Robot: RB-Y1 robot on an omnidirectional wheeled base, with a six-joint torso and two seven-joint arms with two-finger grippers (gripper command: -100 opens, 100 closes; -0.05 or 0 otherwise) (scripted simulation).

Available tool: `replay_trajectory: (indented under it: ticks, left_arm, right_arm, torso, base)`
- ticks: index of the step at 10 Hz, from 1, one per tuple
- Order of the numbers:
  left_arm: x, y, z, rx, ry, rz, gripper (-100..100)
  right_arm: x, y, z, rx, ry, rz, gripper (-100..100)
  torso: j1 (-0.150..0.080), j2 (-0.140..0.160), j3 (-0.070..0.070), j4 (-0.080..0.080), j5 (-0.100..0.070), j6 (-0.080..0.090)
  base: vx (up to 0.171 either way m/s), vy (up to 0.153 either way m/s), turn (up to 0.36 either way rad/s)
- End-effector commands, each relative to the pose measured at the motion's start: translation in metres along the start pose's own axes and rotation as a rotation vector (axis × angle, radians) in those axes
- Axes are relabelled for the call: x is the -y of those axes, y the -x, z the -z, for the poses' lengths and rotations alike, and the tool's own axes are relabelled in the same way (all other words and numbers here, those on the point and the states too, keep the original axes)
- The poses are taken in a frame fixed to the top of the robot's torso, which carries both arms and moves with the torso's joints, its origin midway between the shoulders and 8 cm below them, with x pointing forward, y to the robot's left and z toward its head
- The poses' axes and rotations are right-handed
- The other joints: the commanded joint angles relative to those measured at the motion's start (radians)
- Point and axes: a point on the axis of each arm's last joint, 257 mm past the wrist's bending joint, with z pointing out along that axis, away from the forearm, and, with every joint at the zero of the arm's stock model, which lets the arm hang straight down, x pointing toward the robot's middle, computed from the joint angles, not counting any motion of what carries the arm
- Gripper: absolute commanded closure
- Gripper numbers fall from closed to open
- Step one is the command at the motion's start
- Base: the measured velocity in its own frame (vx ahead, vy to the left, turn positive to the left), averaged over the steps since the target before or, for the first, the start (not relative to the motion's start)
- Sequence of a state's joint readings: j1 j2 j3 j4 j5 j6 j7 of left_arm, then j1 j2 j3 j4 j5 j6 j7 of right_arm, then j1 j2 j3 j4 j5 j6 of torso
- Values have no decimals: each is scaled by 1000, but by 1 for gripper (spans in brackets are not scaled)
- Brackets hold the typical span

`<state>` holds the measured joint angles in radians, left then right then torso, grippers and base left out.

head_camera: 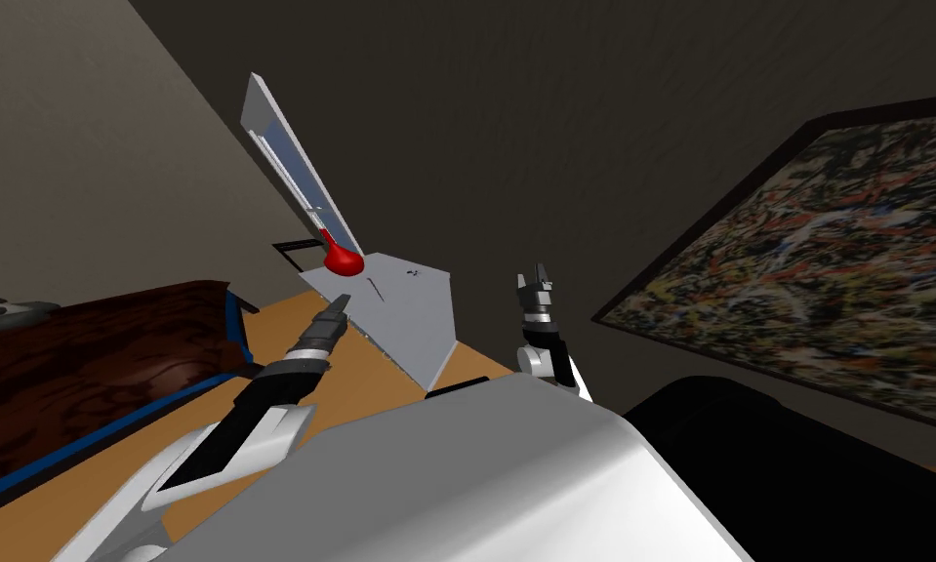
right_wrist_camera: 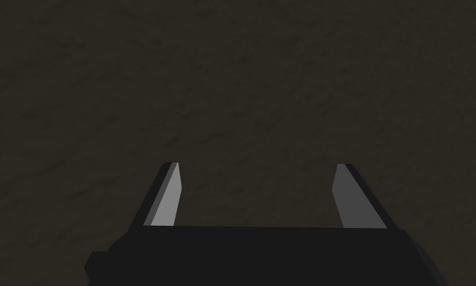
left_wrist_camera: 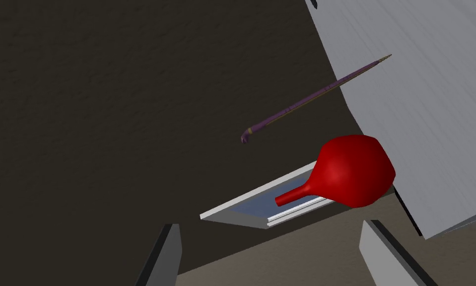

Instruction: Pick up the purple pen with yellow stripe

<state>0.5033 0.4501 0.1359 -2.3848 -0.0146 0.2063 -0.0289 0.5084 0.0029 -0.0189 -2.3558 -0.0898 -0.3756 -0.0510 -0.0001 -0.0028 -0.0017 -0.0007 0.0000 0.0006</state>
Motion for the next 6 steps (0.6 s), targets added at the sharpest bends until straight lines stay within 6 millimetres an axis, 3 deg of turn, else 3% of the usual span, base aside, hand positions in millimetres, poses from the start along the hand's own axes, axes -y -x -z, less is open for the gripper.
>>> replay_trajectory:
  ticks: [1,6]
  left_arm:
    - [-8,7,2,1,32,-41,-100]
    - [-40,39,16,15,159,-217,-100]
  right_arm:
    - [0,0,0,0,0,0,0]
    - [0,0,0,0,0,0,0]
  torso:
    - [0,0,0,0,0,0]
    - [1,-4,-2,-1,0,0]
  base:
    - [48,6,-175]
    - [81,9,-274]
